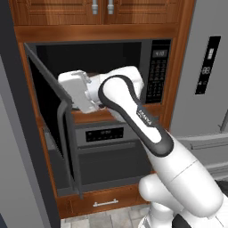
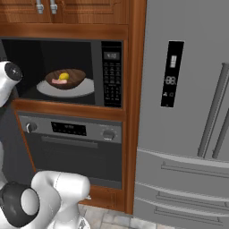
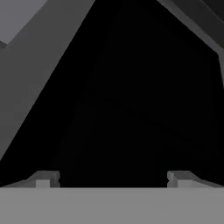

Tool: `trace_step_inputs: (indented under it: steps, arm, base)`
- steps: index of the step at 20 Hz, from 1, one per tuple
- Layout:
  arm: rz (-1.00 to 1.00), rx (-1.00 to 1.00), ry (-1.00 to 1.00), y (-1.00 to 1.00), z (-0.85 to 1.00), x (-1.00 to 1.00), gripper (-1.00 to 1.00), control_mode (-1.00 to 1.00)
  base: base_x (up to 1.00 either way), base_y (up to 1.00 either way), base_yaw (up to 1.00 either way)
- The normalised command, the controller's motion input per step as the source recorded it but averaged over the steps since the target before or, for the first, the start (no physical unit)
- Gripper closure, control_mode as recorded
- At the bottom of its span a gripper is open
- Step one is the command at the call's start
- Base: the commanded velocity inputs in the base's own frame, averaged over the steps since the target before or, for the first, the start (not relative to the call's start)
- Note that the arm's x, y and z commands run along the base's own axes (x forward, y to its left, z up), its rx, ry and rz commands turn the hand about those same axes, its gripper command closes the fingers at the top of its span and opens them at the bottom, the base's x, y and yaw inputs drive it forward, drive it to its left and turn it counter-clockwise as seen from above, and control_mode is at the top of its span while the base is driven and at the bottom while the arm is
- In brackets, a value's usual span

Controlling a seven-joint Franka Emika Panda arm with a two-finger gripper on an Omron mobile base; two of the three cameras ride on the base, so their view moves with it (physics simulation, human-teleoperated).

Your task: The microwave is finished heating the steak and lemon. Take the bowl containing the food and place it on the dining counter.

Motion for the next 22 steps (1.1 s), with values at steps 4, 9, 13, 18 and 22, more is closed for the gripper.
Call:
trace_step_inputs:
  steps: [4,9,13,18,22]
  arm:
    - [0.0,-0.04,0.0,0.13,0.0,0.03,-1.0,-1.0]
    - [-0.37,0.0,0.01,-0.89,0.0,-0.04,-1.0,-1.0]
    - [-0.48,0.01,0.08,-1.0,0.0,0.0,-1.0,-1.0]
    - [-0.53,0.0,0.16,-1.0,0.0,0.0,-1.0,-1.0]
    - [-0.5,0.0,0.35,-1.0,0.01,0.0,-1.0,-1.0]
  base:
    - [0.0,0.0,0.0]
    - [0.0,0.0,0.0]
    - [0.0,0.0,0.0]
    - [0.0,0.0,0.0]
    - [0.0,0.0,0.0]
